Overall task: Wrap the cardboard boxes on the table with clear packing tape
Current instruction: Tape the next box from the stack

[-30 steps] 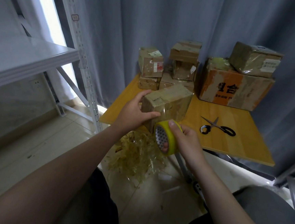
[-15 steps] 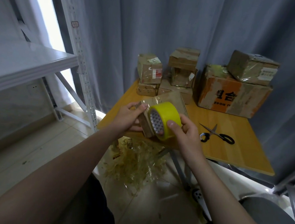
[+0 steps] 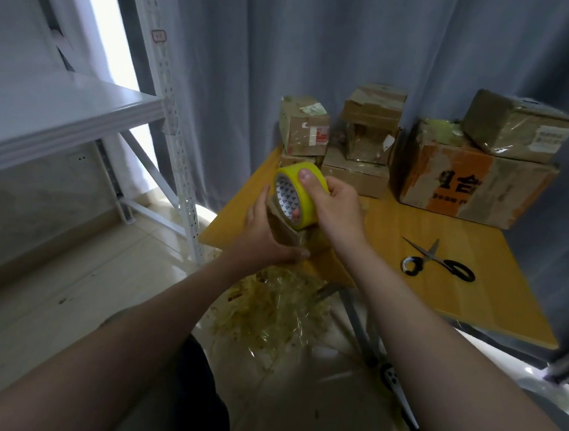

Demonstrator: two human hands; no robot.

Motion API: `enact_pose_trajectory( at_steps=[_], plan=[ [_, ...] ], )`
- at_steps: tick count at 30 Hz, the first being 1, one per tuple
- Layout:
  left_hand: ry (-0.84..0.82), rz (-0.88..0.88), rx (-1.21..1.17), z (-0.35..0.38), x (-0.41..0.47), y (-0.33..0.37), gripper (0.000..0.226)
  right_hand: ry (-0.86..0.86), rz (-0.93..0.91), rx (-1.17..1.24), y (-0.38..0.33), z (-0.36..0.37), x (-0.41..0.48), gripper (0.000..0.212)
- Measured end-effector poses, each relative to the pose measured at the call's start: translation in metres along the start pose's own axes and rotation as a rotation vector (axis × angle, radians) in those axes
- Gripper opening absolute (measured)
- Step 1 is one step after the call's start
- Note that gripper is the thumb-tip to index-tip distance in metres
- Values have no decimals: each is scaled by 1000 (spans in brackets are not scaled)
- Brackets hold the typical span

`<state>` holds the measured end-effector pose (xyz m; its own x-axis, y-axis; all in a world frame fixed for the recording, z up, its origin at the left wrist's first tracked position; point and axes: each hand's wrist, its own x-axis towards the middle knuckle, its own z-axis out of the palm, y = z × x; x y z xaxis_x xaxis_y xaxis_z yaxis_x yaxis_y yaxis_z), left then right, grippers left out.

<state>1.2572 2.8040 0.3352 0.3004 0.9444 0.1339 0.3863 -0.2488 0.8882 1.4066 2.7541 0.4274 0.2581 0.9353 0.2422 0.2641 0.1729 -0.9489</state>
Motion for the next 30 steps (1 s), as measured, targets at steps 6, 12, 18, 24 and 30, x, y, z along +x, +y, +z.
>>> enact_pose_trajectory(
  at_steps=[6, 12, 18, 24, 30],
  plan=[
    [19, 117, -38, -2, 21, 3, 147, -78, -12, 28, 8, -16, -11, 15],
    [-51, 138, -75, -6, 28, 1, 137, -56, 43, -74, -14, -23, -7, 60],
    [-98, 59, -11, -9, 31, 6, 137, -113, 191, -67, -5, -44, -40, 59],
    [-163, 43, 114, -8, 33, 13, 133, -160, 280, -7, -6, -56, -70, 36],
    [-188, 54, 133, -9, 31, 12, 138, -148, 377, 33, 12, -53, -94, 37]
  ],
)
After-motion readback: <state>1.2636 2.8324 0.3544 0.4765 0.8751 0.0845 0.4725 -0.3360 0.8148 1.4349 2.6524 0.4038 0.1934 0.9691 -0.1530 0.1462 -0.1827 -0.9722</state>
